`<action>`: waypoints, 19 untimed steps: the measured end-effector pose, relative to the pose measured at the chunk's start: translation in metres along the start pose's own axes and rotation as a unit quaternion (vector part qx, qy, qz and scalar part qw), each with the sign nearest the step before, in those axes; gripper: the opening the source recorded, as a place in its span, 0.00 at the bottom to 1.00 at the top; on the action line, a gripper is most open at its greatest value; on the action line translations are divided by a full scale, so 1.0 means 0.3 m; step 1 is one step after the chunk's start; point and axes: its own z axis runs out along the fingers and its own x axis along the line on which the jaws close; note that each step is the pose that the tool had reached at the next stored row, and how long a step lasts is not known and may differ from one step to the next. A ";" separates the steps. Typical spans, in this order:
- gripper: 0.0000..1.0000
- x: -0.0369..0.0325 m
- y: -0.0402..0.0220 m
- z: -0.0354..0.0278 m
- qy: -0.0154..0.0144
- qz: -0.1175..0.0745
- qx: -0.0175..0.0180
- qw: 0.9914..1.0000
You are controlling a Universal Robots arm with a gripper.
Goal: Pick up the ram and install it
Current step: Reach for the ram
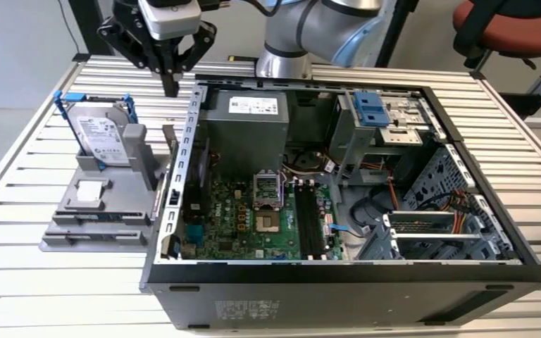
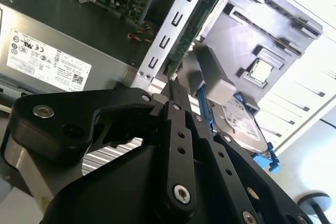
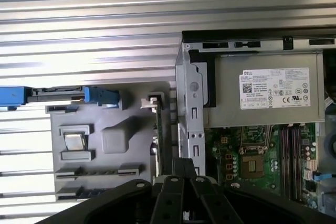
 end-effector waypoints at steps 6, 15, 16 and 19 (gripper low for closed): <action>0.00 0.045 -0.003 -0.001 0.000 0.000 0.000 1.000; 0.00 0.119 -0.008 -0.003 0.000 0.000 0.000 1.000; 0.00 0.128 -0.009 -0.003 0.000 0.000 0.000 1.000; 0.00 0.154 -0.011 -0.003 0.000 0.000 0.000 1.000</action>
